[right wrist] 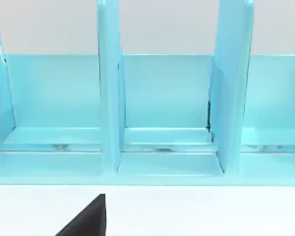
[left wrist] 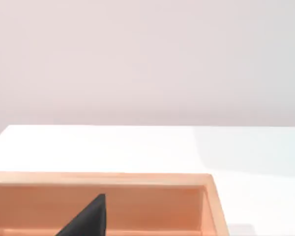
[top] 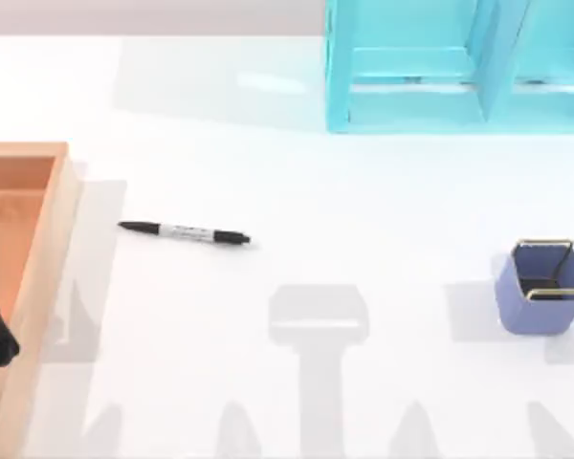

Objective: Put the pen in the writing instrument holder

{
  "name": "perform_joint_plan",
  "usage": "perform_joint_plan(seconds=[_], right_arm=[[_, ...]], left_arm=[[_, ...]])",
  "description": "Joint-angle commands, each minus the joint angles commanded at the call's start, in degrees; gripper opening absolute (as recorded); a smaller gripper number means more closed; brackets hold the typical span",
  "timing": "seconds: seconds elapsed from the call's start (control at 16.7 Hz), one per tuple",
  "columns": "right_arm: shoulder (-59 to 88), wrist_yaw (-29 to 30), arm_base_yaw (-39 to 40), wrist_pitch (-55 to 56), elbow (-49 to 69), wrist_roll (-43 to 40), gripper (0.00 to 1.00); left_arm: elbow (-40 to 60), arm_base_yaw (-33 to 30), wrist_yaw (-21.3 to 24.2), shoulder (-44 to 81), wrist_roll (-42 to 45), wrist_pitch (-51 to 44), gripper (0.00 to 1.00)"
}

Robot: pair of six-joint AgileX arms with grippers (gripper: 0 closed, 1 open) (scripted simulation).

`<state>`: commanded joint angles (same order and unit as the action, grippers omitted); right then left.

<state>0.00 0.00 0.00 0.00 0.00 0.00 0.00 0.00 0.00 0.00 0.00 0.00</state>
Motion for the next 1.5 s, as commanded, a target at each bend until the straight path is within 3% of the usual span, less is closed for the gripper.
perform_joint_plan(seconds=[0.3, 0.6, 0.9, 1.5], right_arm=[[3.0, -0.3, 0.9, -1.4, 2.9, -0.7, 1.00], [18.4, -1.2, 4.8, -8.9, 18.2, -4.4, 1.00], [42.9, -2.5, 10.8, -20.7, 42.9, -10.1, 1.00], [102.9, -6.7, 25.9, -49.5, 103.1, -24.0, 1.00]], left_arm=[[0.0, 0.0, 0.0, 0.0, 0.0, 0.0, 1.00], [0.0, 0.0, 0.0, 0.0, 0.0, 0.0, 1.00], [0.0, 0.0, 0.0, 0.0, 0.0, 0.0, 1.00], [0.0, 0.0, 0.0, 0.0, 0.0, 0.0, 1.00]])
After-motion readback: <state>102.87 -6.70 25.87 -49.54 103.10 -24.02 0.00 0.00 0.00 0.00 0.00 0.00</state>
